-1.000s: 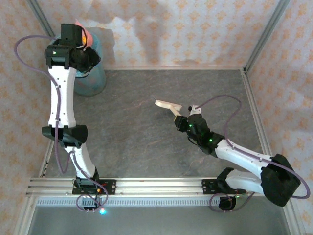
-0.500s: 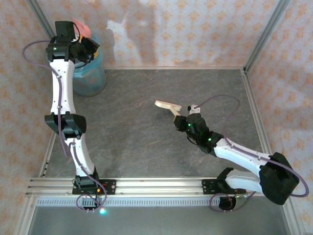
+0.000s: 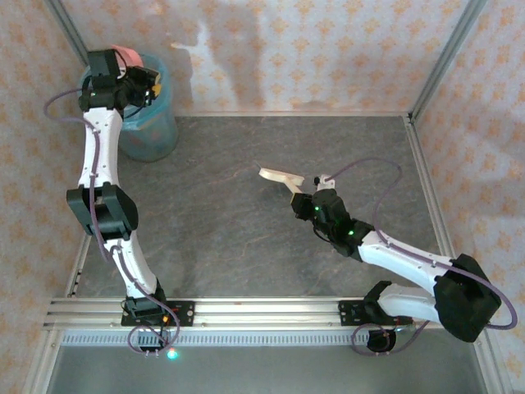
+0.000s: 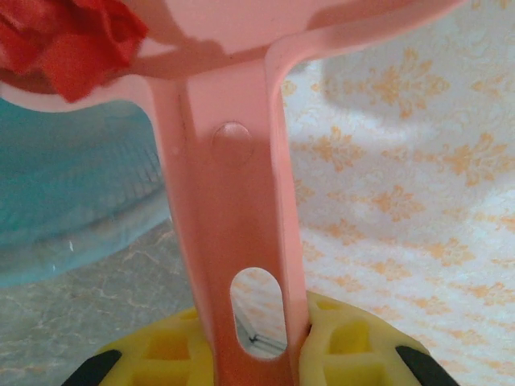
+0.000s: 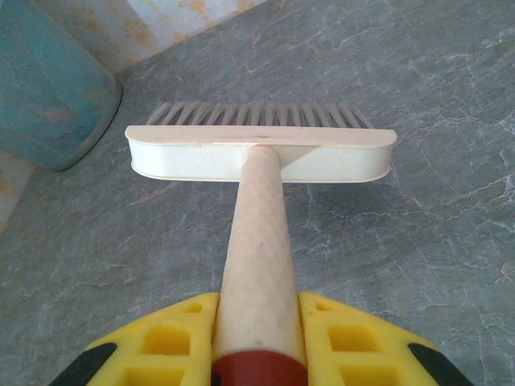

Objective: Sweep away the paper scraps from the table

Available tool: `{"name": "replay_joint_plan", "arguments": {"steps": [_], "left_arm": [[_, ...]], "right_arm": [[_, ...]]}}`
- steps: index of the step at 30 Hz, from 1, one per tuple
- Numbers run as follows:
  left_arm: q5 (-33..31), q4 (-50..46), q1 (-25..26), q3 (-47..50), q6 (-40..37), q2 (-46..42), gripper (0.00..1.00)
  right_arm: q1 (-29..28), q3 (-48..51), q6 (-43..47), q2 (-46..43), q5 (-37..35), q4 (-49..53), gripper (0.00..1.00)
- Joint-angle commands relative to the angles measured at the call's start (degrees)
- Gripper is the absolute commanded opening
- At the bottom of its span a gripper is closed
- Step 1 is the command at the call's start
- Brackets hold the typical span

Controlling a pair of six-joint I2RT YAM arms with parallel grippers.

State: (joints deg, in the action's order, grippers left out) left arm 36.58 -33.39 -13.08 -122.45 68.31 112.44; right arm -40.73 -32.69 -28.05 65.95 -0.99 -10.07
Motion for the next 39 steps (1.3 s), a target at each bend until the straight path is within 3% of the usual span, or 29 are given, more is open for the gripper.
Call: {"name": "replay_joint_plan", "arguments": {"steps": [1,5,12,18,30,39], "left_arm": [[2.72,9.81,-0.07,0.49,3.34,-5.2,0.0],[5.09,11.78,-0.01,1.32,5.15,-5.58,0.0],[5.56,23.63,-0.62,12.55,11.12,-10.63,0.0],[8.11,26.57,-1.03,13.1,13.58,-9.67,0.0],[6.61,20.18,-0.72,12.28,6.49,-14.54,0.0],[3.11,19.77,4.02,21.4,2.18,-25.6,0.0]], "right_arm": [[-0.41,-2.21,1.0,-0.13,-0.51,-1.29,0.0],[-0.4,-2.18,1.05,-0.19,-0.52,-1.27,0.0],[-0.4,-2.25,0.99,-0.21,-0.51,-1.27,0.0],[-0.41,-2.12,1.03,-0.29,-0.5,-1.27,0.0],[-0.4,-2.2,0.94,-0.19,-0.68,-1.27,0.0],[-0.4,-2.38,0.8,0.0,-1.18,-0.92,0.0]]}}
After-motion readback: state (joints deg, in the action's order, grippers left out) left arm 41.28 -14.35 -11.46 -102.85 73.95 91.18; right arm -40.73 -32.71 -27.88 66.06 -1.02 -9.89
